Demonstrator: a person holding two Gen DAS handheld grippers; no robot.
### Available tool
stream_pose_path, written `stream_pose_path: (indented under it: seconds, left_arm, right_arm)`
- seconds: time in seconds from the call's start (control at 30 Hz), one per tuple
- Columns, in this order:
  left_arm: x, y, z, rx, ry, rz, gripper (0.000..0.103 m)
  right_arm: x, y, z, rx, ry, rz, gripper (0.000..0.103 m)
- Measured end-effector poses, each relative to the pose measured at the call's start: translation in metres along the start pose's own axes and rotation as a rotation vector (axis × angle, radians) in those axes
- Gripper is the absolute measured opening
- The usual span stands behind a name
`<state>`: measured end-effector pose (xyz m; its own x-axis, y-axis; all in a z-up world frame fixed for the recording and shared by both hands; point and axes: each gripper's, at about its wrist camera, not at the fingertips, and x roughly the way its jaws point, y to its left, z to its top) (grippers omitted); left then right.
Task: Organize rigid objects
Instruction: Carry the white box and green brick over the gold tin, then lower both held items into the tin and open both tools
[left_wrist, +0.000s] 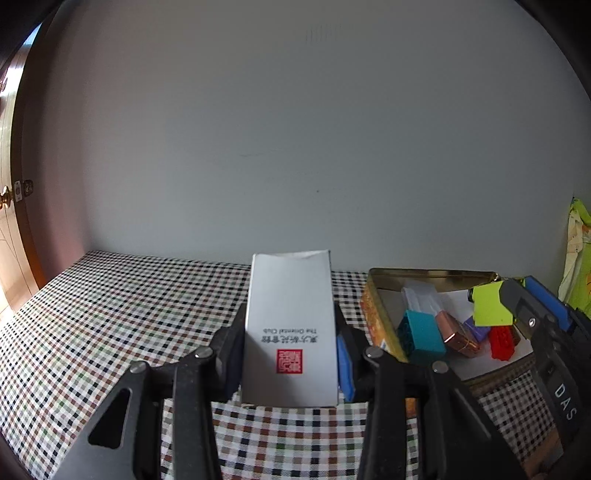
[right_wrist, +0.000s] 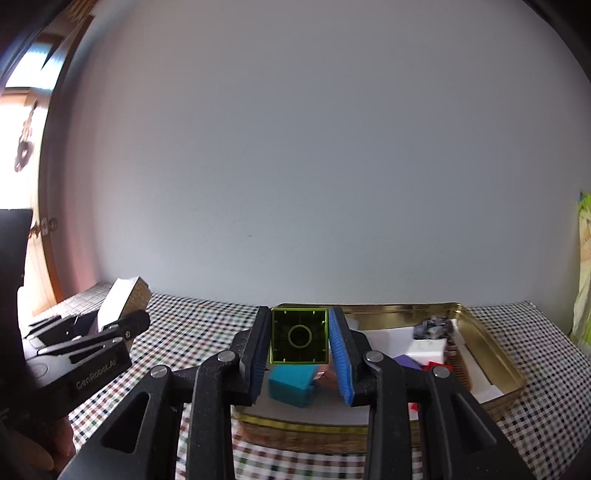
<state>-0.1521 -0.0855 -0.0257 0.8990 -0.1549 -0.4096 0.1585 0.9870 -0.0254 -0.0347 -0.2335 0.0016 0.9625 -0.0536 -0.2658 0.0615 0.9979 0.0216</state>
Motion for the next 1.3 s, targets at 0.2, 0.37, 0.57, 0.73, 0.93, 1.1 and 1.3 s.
stream_pose_path:
  seconds: [0.2,0.37,0.57,0.73,0.93,1.1,1.3]
  left_arm:
    - [0.001,-0.033,0.006,0.037,-0.006,-0.036,0.04]
    - [0.01,-0.052,0.013,0.049,-0.007,-0.072,0.04]
    - [0.015,-0.077,0.019,0.067,-0.01,-0.085,0.04]
    - [0.021,-0.107,0.024,0.099,-0.022,-0.11,0.04]
    - [0.04,-0.138,0.032,0.121,0.005,-0.133,0.04]
    - [0.059,-0.172,0.03,0.171,0.037,-0.143,0.04]
    - [0.083,-0.199,0.032,0.2,0.099,-0.135,0.04]
  right_arm:
    - [0.001,-0.031,0.003,0.04,-0.009,-0.04,0.034]
    - [-0.005,-0.051,0.008,0.05,-0.031,-0.076,0.034]
    - [-0.004,-0.079,0.013,0.073,-0.054,-0.149,0.034]
    - [-0.004,-0.103,0.019,0.084,-0.075,-0.211,0.034]
    - [0.003,-0.133,0.022,0.147,-0.066,-0.282,0.034]
    - [0.024,-0.145,0.022,0.154,-0.03,-0.292,0.034]
    - [0.045,-0.16,0.021,0.154,0.011,-0.308,0.034]
